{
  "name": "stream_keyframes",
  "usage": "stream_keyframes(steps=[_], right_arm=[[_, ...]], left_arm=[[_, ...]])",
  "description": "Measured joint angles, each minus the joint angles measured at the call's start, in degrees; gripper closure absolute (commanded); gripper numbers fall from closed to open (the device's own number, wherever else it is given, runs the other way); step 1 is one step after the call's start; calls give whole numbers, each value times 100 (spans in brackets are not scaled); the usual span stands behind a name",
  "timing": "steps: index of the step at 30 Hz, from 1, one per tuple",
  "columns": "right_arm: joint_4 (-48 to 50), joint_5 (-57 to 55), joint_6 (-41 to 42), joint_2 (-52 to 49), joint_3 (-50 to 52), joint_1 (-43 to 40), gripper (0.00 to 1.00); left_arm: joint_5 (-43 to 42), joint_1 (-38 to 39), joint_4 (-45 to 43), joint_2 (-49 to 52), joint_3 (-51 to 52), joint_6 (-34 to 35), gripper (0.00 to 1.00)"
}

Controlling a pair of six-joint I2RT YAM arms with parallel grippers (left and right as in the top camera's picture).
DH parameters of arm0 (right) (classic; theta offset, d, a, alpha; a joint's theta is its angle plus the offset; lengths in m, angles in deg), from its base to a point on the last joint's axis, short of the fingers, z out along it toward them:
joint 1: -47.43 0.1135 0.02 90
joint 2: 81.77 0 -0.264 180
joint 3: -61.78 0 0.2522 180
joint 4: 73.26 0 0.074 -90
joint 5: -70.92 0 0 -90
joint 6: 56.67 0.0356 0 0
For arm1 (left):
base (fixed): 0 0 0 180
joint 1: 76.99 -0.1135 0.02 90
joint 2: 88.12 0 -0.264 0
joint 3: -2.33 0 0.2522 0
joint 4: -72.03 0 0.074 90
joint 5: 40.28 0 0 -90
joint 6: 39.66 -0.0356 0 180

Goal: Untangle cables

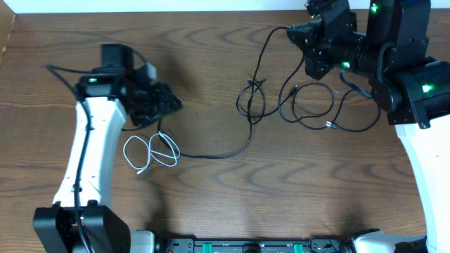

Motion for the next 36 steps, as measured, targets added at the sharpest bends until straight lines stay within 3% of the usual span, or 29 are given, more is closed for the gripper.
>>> stream_keyframes(steps=[3, 5, 20, 36], right_arm=[[-17, 7, 0, 0, 0, 0, 99], [-48, 7, 2, 0, 0, 0, 99], [-87, 9, 39, 0, 0, 0, 99], [-87, 9, 39, 0, 0, 0, 99]], left_arm=[[55, 426, 4, 0, 9, -219, 44], [74, 636, 2, 0, 9, -315, 13], [118, 1397, -332, 81, 166, -389, 13], [116, 2476, -1775, 468, 931, 13, 16]])
